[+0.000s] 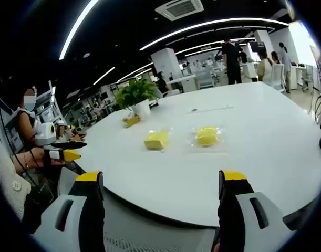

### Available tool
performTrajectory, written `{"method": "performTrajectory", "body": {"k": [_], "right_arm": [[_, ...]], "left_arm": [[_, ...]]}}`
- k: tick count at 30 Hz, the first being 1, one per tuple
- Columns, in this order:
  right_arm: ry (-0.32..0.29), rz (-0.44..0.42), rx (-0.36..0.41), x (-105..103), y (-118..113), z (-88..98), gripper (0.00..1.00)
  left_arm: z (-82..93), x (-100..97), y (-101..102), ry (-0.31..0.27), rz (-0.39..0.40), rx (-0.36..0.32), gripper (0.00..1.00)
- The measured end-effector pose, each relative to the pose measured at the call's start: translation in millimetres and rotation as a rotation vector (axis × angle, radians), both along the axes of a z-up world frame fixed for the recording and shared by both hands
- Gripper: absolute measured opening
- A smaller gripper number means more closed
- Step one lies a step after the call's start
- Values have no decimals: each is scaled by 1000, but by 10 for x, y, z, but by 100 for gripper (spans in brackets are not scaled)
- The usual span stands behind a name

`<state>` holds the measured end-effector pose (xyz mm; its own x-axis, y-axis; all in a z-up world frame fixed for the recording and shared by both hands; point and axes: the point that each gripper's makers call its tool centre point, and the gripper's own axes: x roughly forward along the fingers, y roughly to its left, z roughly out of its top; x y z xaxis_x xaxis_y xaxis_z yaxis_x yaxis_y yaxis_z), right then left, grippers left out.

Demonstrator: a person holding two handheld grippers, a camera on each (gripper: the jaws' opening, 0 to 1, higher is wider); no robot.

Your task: Compare the silicone blocks by pressing each to a similar depth, holding the contact briefly, and releasing to observe deformation and rebound differences across the visible hardness samples.

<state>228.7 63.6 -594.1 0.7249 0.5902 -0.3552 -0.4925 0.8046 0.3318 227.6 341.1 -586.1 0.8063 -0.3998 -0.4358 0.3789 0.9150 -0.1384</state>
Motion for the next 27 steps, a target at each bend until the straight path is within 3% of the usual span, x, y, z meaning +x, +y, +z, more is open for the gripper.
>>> {"method": "performTrajectory", "body": {"k": [27], "right_arm": [[-31,23,-12,50,-12,91,84]], "left_arm": [[11,-37,-30,9,-4,5,93]]}}
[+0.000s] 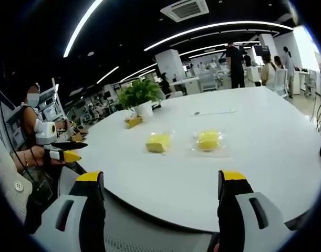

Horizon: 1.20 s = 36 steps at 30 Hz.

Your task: Compare the silicone blocks by pressing each to a similar depth, holding the contact briefly, and releasing to observe deformation and rebound differences across the visible hardness samples.

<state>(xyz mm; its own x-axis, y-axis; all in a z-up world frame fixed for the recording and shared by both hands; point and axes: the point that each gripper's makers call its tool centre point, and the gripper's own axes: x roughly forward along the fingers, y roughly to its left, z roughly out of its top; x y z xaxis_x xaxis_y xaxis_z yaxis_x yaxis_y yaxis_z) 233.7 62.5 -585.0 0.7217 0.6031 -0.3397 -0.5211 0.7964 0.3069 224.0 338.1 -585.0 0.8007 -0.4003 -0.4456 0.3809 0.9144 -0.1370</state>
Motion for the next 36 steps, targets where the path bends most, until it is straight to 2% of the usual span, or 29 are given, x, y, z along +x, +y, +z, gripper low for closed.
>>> {"method": "performTrajectory", "body": {"k": [10,21,28,36], "right_arm": [[-1,0,3,51,-18,7,84],[-21,2,-3,190,-59,146,84],[-32,11,-8,320,-47,223,83],[4,15,-19,413,-11,157,83]], "left_arm": [[45,45,7,-3,17,-22,93],[231,205,-42,-26,25,-49,94],[449,412,-5,-29,54,-108,93],[632,832,171,-36,66,-169,94]]}}
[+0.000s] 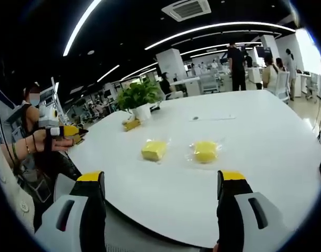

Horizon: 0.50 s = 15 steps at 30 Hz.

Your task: Compare the silicone blocks by pressing each to a similar depth, holding the contact briefly, and releasing to observe deformation and rebound differences across the visible hardness samples.

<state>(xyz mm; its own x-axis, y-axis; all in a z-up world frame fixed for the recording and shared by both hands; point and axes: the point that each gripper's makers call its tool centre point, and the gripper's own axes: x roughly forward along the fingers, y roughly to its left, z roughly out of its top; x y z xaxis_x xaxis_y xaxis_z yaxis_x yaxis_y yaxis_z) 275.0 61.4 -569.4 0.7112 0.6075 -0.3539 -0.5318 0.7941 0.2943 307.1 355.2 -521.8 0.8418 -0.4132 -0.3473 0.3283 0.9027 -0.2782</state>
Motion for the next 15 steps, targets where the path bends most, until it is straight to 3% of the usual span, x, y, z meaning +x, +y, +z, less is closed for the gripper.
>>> {"method": "performTrajectory", "body": {"k": [3,8,15], "right_arm": [[6,7,-5,37,18,-8,82],[18,14,-13,88,36,-24,82],[35,23,-28,201,31,-27,82]], "left_arm": [[49,172,71,1,12,-57,93],[40,443,94,14,-5,-95,89],[-98,791,-68,46,-86,-61,86]]}}
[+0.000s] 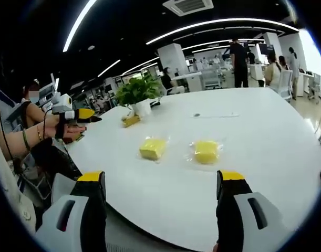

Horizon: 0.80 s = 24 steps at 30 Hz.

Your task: Compare the silicone blocks by pressing each to a similar depth, holding the contact briefly, and releasing to observe deformation and rebound differences across the visible hardness samples.

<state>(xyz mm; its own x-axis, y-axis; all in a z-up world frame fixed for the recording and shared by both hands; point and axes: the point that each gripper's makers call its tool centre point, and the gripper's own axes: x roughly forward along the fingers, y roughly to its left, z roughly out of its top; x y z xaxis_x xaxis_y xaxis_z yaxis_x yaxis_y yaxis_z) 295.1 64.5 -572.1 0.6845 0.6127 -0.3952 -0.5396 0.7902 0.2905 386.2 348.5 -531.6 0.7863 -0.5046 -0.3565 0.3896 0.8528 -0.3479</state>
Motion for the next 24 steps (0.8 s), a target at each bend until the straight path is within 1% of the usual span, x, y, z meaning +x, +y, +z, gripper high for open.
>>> {"method": "performTrajectory", "body": {"k": [3,5,8,10,12,15,16,17,21,23,24], "right_arm": [[8,2,-9,35,-4,-1,82],[9,3,-12,53,-2,0,82],[18,7,-23,70,6,-21,81],[22,8,-27,75,12,-30,81],[30,5,-31,84,16,-52,81],[44,-1,-36,95,8,-92,81],[50,-4,-39,97,2,-109,81],[55,-6,-40,97,-2,-120,81],[74,-21,-51,121,-38,-170,79],[80,-27,-56,140,-50,-187,79],[86,-31,-60,155,-59,-204,79]], "left_arm": [[-93,162,-93,21,-34,4,85],[-142,250,-121,25,-42,0,84],[-282,409,-156,43,-55,-17,83],[-344,454,-173,59,-58,-32,82],[-491,552,-184,87,-59,-62,81],[-680,652,-178,115,-54,-67,82],[-763,690,-174,135,-48,-77,82],[-807,714,-177,144,-48,-84,82],[-1030,863,-166,173,-34,-110,82],[-1113,944,-147,171,-11,-120,81],[-1155,977,-139,176,-3,-125,80]]}}
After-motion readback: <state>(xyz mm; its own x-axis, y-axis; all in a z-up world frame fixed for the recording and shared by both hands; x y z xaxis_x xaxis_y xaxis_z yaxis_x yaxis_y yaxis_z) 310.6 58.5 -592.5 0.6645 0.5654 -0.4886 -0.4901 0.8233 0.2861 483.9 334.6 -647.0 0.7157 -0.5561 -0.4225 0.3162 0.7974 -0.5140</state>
